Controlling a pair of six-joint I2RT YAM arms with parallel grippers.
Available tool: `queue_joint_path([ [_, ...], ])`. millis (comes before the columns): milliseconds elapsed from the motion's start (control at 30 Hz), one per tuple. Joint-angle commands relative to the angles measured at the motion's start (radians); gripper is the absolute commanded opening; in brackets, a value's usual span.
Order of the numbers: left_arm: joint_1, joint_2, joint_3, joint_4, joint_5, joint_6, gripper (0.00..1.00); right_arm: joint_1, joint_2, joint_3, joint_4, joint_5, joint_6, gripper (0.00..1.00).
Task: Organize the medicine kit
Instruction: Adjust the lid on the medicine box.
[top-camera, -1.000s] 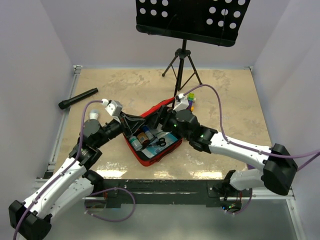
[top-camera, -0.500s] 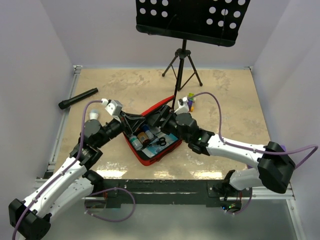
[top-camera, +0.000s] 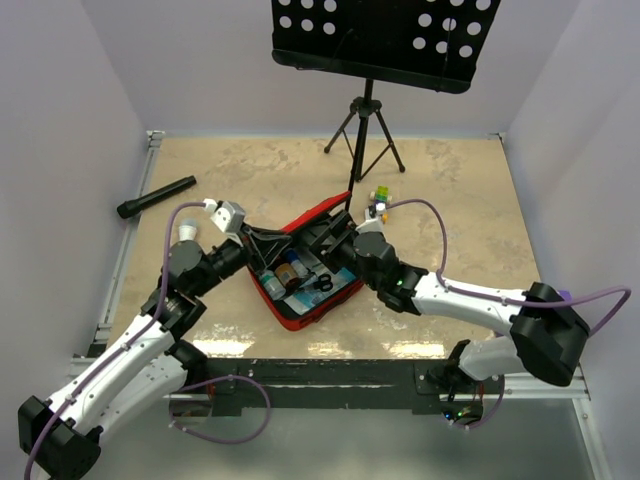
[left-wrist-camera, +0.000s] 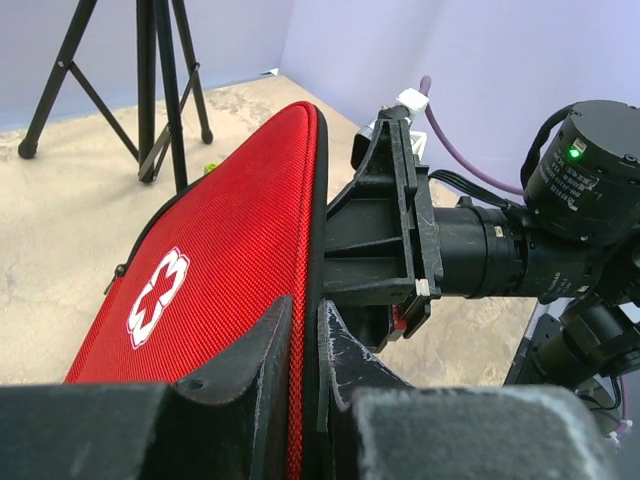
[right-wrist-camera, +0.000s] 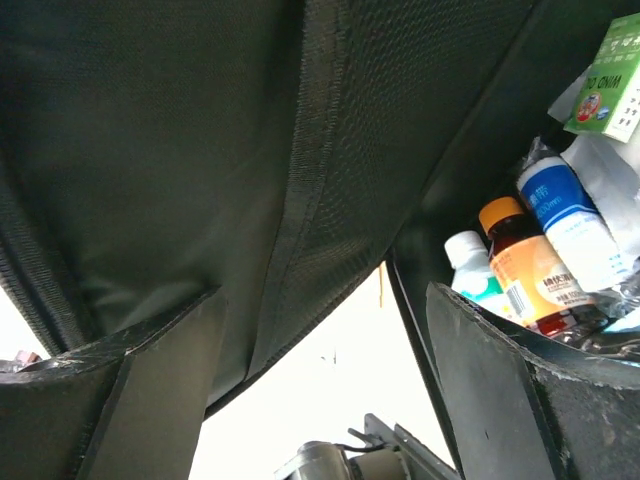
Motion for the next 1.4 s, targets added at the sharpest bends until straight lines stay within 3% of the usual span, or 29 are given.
queue_joint_path([
  [0,-0.006,0.009,-0.019,0.004,0.002,-0.031,0.04,0.000,0.030,0.047,0.068,0.015,0.044,0.85],
  [300,-0.005,0.000,-0.026,0.008,-0.001,-0.028,0.03,0.000,0.068,0.059,0.025,-0.036,0.050,0.78],
  [867,-0.005,-0.008,-0.022,-0.004,-0.053,-0.023,0.02,0.000,-0.096,-0.063,-0.043,0.020,0.058,0.35],
  [933,-0.006,-0.009,-0.020,-0.006,-0.055,-0.026,0.02,0.000,-0.123,-0.079,-0.026,0.036,0.055,0.39],
  [1033,-0.006,-0.008,-0.019,-0.004,-0.050,-0.029,0.03,-0.004,-0.160,-0.068,-0.041,0.062,0.052,0.58],
  [1100,-0.005,-0.008,-0.019,-0.006,-0.047,-0.028,0.03,-0.021,-0.171,-0.045,-0.064,0.076,0.039,0.65],
  [1367,-0.005,0.004,-0.016,-0.004,0.004,-0.026,0.02,-0.132,-0.102,0.028,-0.069,0.000,0.004,0.68],
])
